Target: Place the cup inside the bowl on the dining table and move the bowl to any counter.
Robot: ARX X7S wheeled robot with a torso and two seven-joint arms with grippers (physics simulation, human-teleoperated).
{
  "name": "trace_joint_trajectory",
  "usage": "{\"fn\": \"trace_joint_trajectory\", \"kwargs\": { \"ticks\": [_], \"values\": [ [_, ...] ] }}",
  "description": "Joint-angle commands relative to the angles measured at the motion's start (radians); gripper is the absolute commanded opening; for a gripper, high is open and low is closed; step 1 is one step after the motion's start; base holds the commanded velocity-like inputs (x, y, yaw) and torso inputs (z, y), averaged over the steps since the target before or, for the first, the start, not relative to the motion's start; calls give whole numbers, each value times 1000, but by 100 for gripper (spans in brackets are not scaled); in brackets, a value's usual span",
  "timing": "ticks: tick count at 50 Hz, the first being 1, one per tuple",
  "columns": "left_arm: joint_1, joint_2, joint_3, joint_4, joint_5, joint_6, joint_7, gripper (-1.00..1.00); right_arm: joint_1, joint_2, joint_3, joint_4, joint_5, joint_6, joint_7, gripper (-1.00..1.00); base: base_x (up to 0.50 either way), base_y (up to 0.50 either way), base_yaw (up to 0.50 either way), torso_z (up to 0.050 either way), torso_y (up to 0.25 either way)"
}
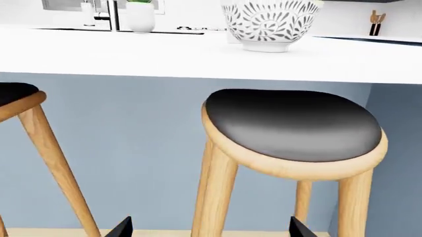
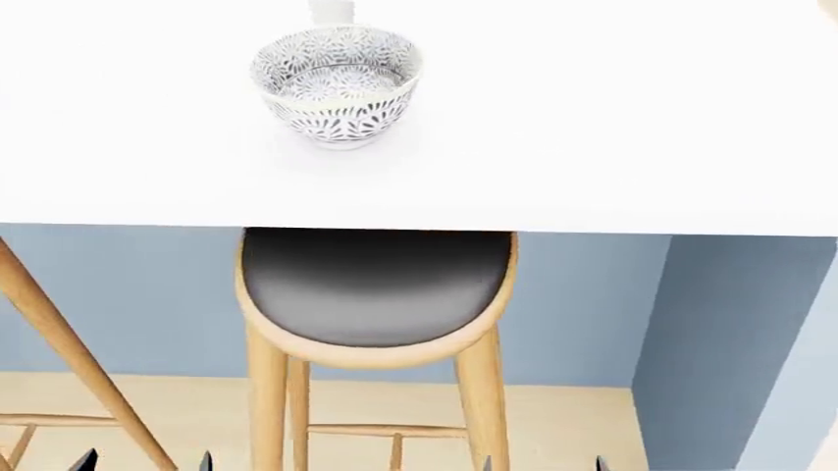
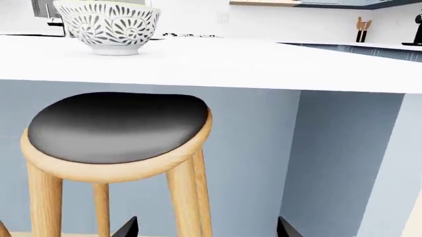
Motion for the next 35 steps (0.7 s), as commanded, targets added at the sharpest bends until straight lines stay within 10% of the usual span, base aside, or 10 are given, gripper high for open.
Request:
{"fn": "trace_joint_trajectory", "kwargs": {
  "ticks": [1,35],
  "values": [
    [2,-7,6,4,-6,1,-4,100,1,5,-5,0,6,-5,3,100,4,344,0,0,0],
    [8,-29,35,24,7,22,-16,100,-2,16,-17,-11,29,-19,13,100,2,14,0,14,0]
  ]
}}
